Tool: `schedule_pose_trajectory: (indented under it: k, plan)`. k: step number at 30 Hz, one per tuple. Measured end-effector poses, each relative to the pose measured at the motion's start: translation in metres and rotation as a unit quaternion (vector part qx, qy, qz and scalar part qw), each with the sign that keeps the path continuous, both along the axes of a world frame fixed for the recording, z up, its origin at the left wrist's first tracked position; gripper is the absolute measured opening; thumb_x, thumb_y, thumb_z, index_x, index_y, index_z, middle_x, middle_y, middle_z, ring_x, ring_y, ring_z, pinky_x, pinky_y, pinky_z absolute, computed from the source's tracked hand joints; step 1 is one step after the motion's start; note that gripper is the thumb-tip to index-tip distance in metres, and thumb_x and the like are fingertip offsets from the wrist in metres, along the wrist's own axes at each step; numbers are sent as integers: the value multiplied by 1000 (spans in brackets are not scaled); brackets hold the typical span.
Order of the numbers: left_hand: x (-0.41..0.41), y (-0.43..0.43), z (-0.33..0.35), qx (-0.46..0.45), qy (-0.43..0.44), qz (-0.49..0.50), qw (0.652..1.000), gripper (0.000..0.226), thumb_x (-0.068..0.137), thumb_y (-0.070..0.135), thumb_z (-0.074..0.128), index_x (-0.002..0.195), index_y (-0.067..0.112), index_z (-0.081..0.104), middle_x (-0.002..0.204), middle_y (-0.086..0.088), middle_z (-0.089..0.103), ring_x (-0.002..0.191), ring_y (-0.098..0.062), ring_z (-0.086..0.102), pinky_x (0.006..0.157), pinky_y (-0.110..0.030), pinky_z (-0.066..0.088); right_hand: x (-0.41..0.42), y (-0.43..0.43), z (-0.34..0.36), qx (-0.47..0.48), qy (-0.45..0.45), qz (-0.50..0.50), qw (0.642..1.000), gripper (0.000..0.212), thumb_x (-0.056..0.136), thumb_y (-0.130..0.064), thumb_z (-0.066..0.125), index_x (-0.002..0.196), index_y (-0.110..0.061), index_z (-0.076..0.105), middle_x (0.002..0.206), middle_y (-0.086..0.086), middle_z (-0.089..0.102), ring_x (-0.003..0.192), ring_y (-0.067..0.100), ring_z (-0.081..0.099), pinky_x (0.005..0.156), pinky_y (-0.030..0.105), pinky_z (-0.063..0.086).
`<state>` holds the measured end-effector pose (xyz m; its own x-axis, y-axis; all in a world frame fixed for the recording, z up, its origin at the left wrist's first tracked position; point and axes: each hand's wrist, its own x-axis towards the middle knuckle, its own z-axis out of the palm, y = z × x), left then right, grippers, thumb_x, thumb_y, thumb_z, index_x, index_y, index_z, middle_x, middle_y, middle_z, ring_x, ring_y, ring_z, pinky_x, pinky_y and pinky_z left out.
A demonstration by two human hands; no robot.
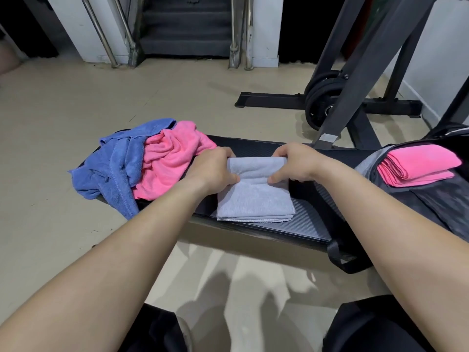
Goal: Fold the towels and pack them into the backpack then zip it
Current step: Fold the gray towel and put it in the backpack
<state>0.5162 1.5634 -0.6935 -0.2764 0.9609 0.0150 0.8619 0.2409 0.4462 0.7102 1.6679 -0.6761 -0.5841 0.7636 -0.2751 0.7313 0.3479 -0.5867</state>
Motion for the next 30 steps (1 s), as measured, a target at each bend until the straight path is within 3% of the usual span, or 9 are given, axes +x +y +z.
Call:
schedule_pose_trajectory:
  k: [2,4,8,11,14,18,23,26,30]
  plan:
    - [2,-4,-1,5,-33,13,999,30,74,17,77,101,24,64,64,9,67,68,-12,68,70,-34,56,4,-4,1,-28,24,-15,999,30,76,-18,85,99,-19,66,64,4,68,59,16,61,51,26,44]
    - [2,-9,0,6,-77,21,997,29,77,12,76,102,21,65,60,4,70,58,-11,69,68,-33,59,6,-8,1,-46,43,-22,998,29,80,-14,82,101,-19,64,70,7,74,67,20,71,59,30,56]
    - [0,-20,4,8,-188,20,982,20,81,11,74,98,18,65,74,-7,75,64,-19,74,72,-42,63,11,-15,0,-57,88,-29,994,28,82,-10,80,105,-15,65,82,11,76,79,23,76,74,37,63]
    - [-2,-33,8,11,-197,-7,980,18,82,15,76,96,21,66,79,-7,75,69,-21,74,76,-45,62,18,-24,0,-39,101,-11,994,20,83,-10,77,98,-15,66,85,11,76,78,20,75,77,40,63]
    - [-2,-48,12,2,-170,-37,985,18,80,17,78,92,23,65,76,0,75,71,-16,72,76,-41,61,27,-38,2,24,77,12,997,17,80,-16,77,91,-24,66,81,-2,74,71,13,68,73,36,57]
    - [-1,-63,9,1,-96,-84,992,24,74,25,84,84,30,63,89,9,68,82,-12,64,79,-38,53,40,-56,1,69,50,53,995,20,79,-21,78,87,-29,62,93,-9,66,76,9,61,63,24,43]
    - [8,-79,-8,26,5,-105,994,25,73,28,77,89,33,59,103,15,52,88,-13,56,79,-34,46,50,-72,-11,112,20,93,989,22,75,-37,79,86,-32,60,99,-13,50,87,8,53,74,22,42]
    - [12,-83,-19,41,57,-107,992,25,77,31,71,98,33,57,114,17,48,84,-20,59,75,-36,48,47,-76,-18,123,33,80,989,19,87,-49,63,83,-31,61,102,-13,50,87,6,54,78,27,42]
    - [14,-84,-21,43,92,-99,990,23,83,40,64,105,34,58,121,19,47,81,-22,62,72,-38,51,38,-75,-25,170,36,56,983,32,102,-43,44,80,-26,59,105,-8,52,95,13,54,88,34,42]
